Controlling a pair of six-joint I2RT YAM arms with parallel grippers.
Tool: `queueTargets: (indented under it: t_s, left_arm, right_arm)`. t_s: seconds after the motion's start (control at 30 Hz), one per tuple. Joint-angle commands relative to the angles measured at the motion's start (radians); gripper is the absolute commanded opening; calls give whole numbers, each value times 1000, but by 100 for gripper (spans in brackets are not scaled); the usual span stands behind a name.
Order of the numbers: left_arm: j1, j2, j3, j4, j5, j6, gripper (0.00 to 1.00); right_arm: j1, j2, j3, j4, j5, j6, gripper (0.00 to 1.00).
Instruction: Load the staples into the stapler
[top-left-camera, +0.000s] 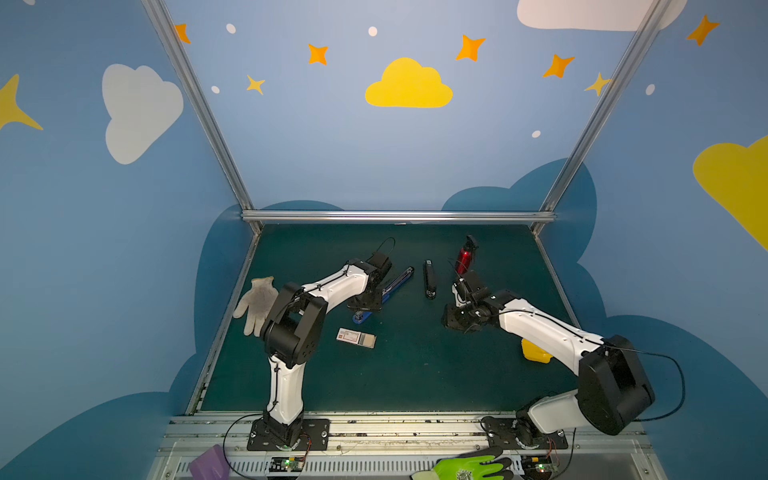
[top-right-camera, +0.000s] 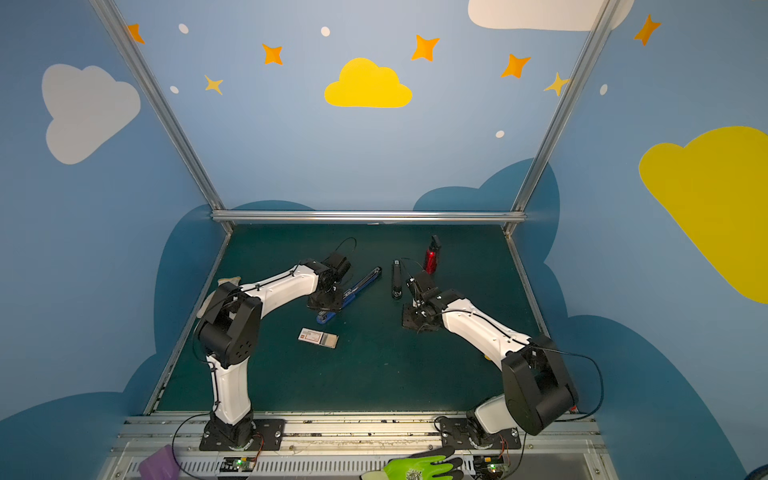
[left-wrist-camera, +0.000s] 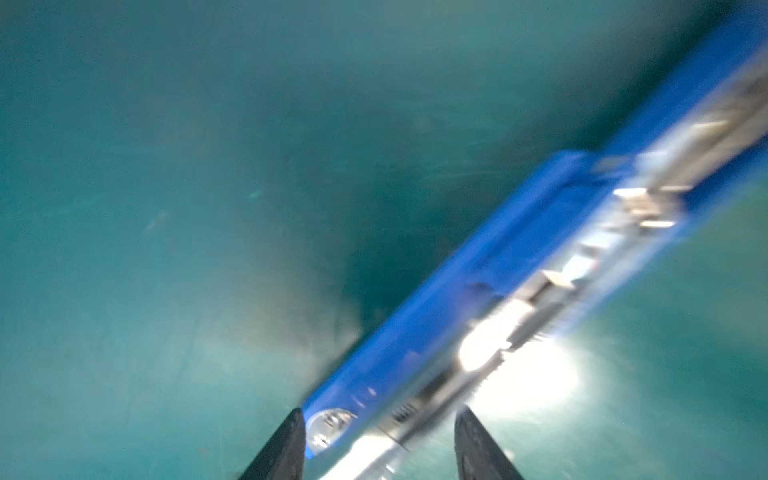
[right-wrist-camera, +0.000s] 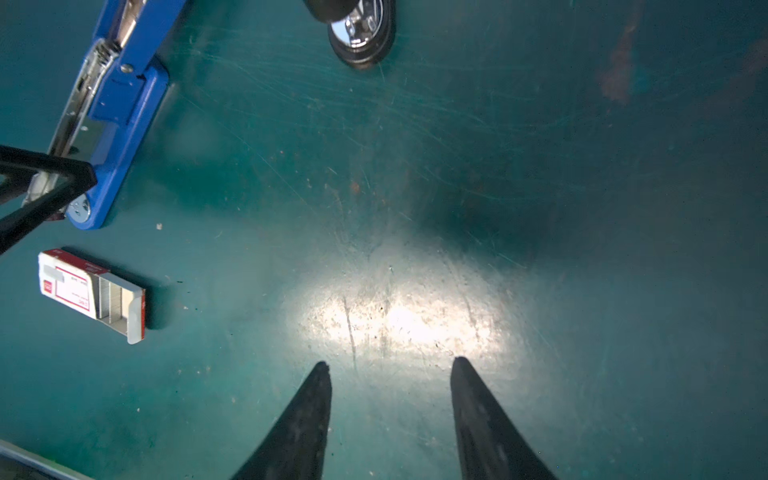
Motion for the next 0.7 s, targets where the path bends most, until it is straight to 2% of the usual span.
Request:
queueTargets:
  t_s: [0.0,0.2,0.5,0.6,0.67]
  left_arm:
    - [-8,-9,85,20,59,107,59]
    - [-6,120,281,22,111,234,60]
    - [-1,420,673,-124,135,332,60]
    - [5,489,742,-166,143,340,57]
    - [4,508,745,-180,151,349,50]
  right_arm:
    - [-15,-3,27,2,-11,-19,49]
    - [-49,-39,11,17,-52,-26,49]
    - [-75,-96,-1,14,-60,-26,49]
    - [-84,-102,3,15,-65,-30,49]
    - [-90,-97,9,20,-70,-32,49]
